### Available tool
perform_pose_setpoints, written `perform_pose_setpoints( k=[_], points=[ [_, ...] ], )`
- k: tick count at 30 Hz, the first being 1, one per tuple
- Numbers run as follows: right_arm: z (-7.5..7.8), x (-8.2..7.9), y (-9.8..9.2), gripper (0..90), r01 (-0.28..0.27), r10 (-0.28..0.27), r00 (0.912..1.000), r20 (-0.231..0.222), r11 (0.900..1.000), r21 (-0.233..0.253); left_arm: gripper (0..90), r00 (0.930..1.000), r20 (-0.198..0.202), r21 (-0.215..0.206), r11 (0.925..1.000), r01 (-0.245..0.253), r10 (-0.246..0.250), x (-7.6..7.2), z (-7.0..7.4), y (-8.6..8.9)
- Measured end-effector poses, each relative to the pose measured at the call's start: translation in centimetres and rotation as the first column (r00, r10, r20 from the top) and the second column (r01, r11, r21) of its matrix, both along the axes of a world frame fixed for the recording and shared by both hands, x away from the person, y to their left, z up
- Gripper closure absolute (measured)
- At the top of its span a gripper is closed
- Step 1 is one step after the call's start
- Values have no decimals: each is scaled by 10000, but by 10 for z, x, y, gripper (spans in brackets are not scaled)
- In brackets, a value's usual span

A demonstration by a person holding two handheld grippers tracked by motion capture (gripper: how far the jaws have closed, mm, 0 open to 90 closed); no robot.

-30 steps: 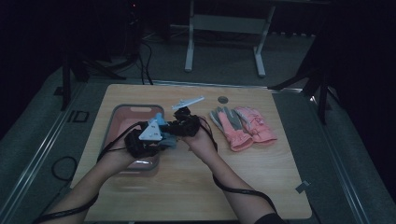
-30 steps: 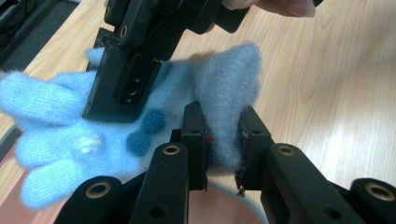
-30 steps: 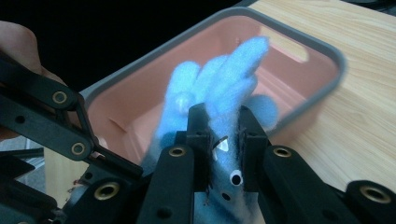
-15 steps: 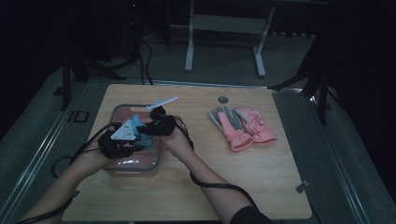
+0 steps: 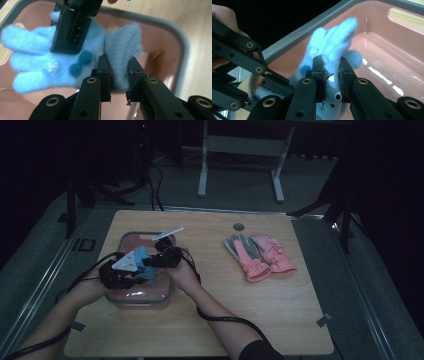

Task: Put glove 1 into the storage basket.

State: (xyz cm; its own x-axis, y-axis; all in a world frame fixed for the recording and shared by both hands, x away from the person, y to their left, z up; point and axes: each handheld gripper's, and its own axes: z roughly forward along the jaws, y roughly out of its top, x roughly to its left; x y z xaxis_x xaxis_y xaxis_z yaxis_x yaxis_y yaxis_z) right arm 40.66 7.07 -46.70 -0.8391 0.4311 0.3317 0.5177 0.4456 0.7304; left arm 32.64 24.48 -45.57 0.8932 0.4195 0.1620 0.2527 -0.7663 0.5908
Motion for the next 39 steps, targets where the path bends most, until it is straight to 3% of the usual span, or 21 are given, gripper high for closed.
perform_pose_setpoints(
  k=[12, 17, 20, 23, 26, 28, 30, 32, 36, 39],
  points=[
    [-16, 11, -3, 745, 725, -742, 9971, -166, 9936, -864, 762, 9974, -673, 338, 9990, 298, -275, 26, -18, -10],
    [-18, 13, -2, 581, 1020, -1031, 9947, -7, 9844, -1433, 754, 9932, -1160, 768, 9968, 230, -140, 37, -26, -11],
    [-20, 15, -6, 501, 1202, -1232, 9923, -155, 9843, -1293, 748, 9883, -1525, 939, 9954, 176, -31, 42, -33, -10],
    [-19, 16, -9, 486, 1227, -1259, 9918, -202, 9855, -1175, 742, 9861, -1658, 993, 9950, 54, 112, 44, -36, -11],
    [-17, 14, -14, 449, 1115, -1137, 9933, -183, 9891, -958, 600, 9822, -1801, 998, 9944, -351, 527, 45, -34, -13],
    [-16, 12, -15, 418, 996, -1017, 9946, -220, 9916, -829, 459, 9813, -1707, 927, 9929, -743, 894, 43, -32, -13],
    [-14, 9, -17, 392, 903, -918, 9957, -157, 9930, -755, 418, 9802, -1587, 603, 9920, -1105, 1188, 39, -29, -11],
    [-11, 5, -20, 375, 829, -838, 9964, -108, 9943, -668, 321, 9755, -1636, 190, 9891, -1461, 1473, 36, -26, -9],
    [-6, -1, -29, 298, 686, -692, 9975, -117, 9968, -409, 186, 9777, -1319, -304, 9852, -1689, 1636, 26, -20, -7],
    [0, -4, -37, 265, 417, -418, 9991, -45, 9989, -199, 174, 9745, -1369, -734, 9792, -1892, 1780, 21, -16, -8]
  ],
)
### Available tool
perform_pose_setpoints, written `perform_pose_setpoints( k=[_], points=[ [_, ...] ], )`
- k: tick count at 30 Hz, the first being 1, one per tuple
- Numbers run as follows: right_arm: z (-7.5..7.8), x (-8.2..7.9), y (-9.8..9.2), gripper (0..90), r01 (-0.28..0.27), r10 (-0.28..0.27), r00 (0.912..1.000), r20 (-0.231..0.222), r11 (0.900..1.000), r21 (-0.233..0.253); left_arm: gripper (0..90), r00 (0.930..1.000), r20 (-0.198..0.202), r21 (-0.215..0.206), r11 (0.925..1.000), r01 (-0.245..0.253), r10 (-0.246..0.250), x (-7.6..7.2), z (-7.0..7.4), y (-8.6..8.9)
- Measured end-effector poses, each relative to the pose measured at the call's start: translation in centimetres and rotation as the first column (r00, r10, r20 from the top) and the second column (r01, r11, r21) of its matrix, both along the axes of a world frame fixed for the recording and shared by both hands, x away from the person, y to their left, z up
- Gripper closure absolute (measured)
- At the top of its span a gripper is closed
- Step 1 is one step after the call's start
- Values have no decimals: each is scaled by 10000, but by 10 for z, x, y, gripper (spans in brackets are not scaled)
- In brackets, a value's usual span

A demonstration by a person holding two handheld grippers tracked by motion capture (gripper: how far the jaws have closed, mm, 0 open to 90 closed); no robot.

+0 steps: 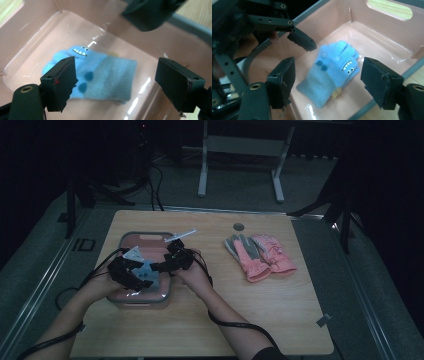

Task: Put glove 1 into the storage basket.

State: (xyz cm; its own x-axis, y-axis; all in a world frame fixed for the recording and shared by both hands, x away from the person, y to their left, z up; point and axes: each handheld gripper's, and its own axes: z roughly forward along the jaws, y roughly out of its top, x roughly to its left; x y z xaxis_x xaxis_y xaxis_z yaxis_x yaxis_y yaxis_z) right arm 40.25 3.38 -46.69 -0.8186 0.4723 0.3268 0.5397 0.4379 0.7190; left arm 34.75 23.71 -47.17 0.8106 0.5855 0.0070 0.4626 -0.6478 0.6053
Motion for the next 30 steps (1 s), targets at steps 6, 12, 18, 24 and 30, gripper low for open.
perform_pose_setpoints(
  k=[6, 12, 18, 24, 30],
  points=[
    [12, -6, -17, 228, -185, 181, 9997, 171, 9995, 238, 169, 9998, -48, -792, 9967, 191, -196, -11, 15, -12],
    [20, -10, -40, 209, -76, 64, 9988, 480, 9997, 238, 169, 9982, 67, -1573, 9858, 591, -588, -20, 28, -32],
    [22, -12, -68, 207, 201, -214, 9973, 709, 9996, 197, 169, 9949, 143, -1952, 9756, 1007, -999, -25, 31, -56],
    [19, -13, -96, 196, 395, -393, 9951, 902, 9992, -5, 169, 9920, 252, -1907, 9735, 1262, -1237, -29, 33, -80],
    [17, -16, -118, 184, 528, -529, 9949, 858, 9986, 32, 169, 9872, 224, -2015, 9665, 1592, -1579, -32, 34, -104]
  ],
)
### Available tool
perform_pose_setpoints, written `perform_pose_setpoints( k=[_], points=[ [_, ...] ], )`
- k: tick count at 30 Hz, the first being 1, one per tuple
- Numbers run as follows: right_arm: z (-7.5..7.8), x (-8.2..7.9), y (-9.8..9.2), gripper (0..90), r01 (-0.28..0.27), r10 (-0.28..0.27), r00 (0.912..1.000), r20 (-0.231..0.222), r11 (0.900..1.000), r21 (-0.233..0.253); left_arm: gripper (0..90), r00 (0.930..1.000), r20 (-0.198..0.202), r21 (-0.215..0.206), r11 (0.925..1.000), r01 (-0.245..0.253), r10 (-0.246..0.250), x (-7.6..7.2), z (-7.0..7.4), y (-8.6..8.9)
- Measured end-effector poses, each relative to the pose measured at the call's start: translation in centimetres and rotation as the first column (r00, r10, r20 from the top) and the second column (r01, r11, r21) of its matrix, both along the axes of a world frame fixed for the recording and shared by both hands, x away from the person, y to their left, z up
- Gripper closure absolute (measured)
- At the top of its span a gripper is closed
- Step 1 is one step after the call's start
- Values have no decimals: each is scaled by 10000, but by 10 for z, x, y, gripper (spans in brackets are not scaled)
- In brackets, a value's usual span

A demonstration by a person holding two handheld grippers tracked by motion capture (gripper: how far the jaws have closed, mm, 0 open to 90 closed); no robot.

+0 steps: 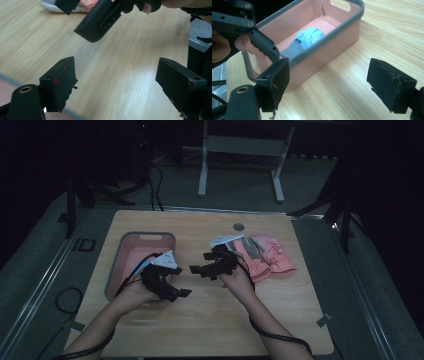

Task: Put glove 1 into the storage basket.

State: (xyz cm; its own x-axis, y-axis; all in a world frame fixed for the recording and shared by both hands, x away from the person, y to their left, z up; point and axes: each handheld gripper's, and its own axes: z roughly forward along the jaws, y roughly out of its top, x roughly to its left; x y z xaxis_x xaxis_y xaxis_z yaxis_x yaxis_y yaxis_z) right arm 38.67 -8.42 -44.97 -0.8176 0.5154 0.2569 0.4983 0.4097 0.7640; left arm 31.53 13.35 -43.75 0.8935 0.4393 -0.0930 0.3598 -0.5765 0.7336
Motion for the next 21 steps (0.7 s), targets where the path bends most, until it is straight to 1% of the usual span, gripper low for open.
perform_pose_setpoints(
  k=[3, 6, 7, 8, 10, 12, 14, 16, 17, 19, 20, 21],
  points=[
    [-1, -2, -11, 183, 72, -72, 10000, 47, 10000, 22, 169, 9998, 23, -115, 9998, 173, -173, -3, -1, -12],
    [-3, -4, -21, 169, 113, -111, 9997, 226, 9999, -98, 169, 9996, 143, 9, 9997, 257, -257, -8, -3, -25],
    [-4, -4, -24, 163, 142, -138, 9995, 279, 9998, -170, 169, 9996, 143, 9, 9997, 257, -257, -8, -3, -25],
    [-5, -5, -28, 162, 194, -186, 9992, 350, 9995, -240, 169, 9994, 201, -10, 9996, 284, -284, -10, -6, -32],
    [-6, -7, -34, 151, 151, -142, 9991, 389, 9996, -233, 169, 9995, 129, 18, 9996, 293, -293, -11, -9, -38],
    [-7, -9, -41, 146, 163, -157, 9989, 445, 9998, -120, 168, 9995, 42, -124, 9995, 301, -300, -12, -13, -43],
    [-9, -11, -47, 144, 139, -131, 9981, 596, 9998, -141, 158, 9993, -30, -185, 9991, 375, -376, -13, -17, -47],
    [-12, -12, -54, 145, 16, -9, 9994, 348, 9998, -210, 154, 9988, -101, -279, 9985, 467, -470, -14, -20, -51],
    [-13, -13, -56, 144, -53, 59, 9996, 276, 9997, -223, 154, 9989, -74, -316, 9984, 466, -469, -15, -22, -53],
    [-15, -16, -60, 143, -183, 192, 9992, 342, 9995, -243, 154, 9985, -19, -355, 9979, 549, -550, -18, -25, -58],
    [-16, -18, -62, 140, -295, 304, 9987, 416, 9994, -202, 154, 9986, -20, -295, 9982, 525, -526, -19, -27, -61],
    [-17, -20, -64, 140, -350, 357, 9981, 509, 9993, -132, 154, 9980, 30, -181, 9978, 630, -630, -21, -28, -64]
  ],
)
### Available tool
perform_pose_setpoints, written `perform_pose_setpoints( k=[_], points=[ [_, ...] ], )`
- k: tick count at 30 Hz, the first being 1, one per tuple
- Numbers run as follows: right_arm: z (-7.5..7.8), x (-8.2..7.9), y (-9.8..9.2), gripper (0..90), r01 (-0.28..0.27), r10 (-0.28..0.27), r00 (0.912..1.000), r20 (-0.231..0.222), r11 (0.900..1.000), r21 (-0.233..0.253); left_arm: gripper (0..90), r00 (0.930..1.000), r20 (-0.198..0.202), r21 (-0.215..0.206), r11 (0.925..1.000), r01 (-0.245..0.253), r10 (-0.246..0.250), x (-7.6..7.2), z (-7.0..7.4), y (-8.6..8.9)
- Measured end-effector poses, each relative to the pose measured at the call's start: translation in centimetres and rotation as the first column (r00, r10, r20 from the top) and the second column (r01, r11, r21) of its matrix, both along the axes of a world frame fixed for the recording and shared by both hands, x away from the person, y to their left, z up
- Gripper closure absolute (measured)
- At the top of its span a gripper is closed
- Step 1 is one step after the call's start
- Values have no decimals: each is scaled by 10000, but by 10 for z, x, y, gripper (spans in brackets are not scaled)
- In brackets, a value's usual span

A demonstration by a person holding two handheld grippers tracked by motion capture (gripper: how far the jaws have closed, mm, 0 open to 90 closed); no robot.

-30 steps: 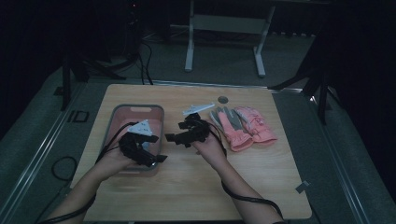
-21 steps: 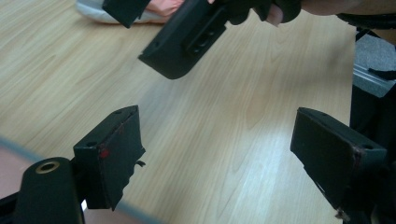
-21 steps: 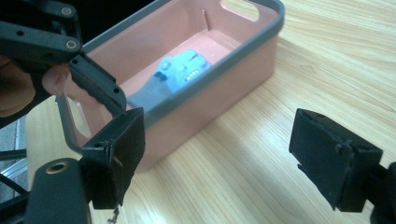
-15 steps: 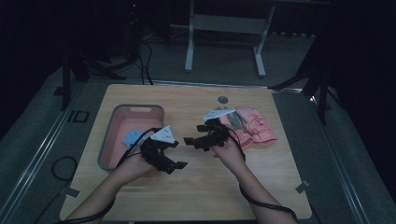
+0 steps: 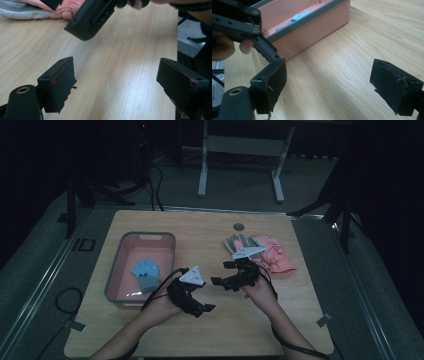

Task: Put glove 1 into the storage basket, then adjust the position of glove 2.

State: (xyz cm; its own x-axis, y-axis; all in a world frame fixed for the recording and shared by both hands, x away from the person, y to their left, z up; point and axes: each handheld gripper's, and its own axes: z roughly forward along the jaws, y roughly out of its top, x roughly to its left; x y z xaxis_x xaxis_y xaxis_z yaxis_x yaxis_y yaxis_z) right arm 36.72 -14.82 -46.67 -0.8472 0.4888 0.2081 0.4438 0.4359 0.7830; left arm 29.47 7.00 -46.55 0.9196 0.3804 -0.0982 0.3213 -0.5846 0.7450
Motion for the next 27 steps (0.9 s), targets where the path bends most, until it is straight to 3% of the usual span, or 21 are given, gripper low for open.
perform_pose_setpoints(
  k=[4, 9, 15, 18, 22, 27],
  points=[
    [-3, -6, -8, 140, 31, -29, 9998, 175, 9999, -169, 153, 9999, 45, -150, 9998, 115, -114, -7, -7, -8],
    [-13, -12, -20, 110, -166, 154, 9997, -212, 9982, -576, 116, 9986, 493, -402, 9991, -144, 164, -17, -26, -19],
    [-23, -16, -37, 110, 311, -317, 9995, -60, 9955, -895, 32, 9996, 281, -417, 9991, 5, 7, -18, -43, -26],
    [-26, -15, -47, 164, 693, -678, 9975, 189, 9934, -919, 32, 9996, 292, -593, 9982, -49, 66, -18, -50, -27],
    [-24, -11, -64, 359, 1380, -1340, 9894, 553, 9875, -762, 32, 9993, 373, -320, 9995, -85, 97, -20, -61, -29],
    [-23, 0, -81, 474, 1785, -1696, 9816, 879, 9783, -1057, 33, 9997, 221, -276, 9996, -47, 53, -24, -74, -31]
  ],
)
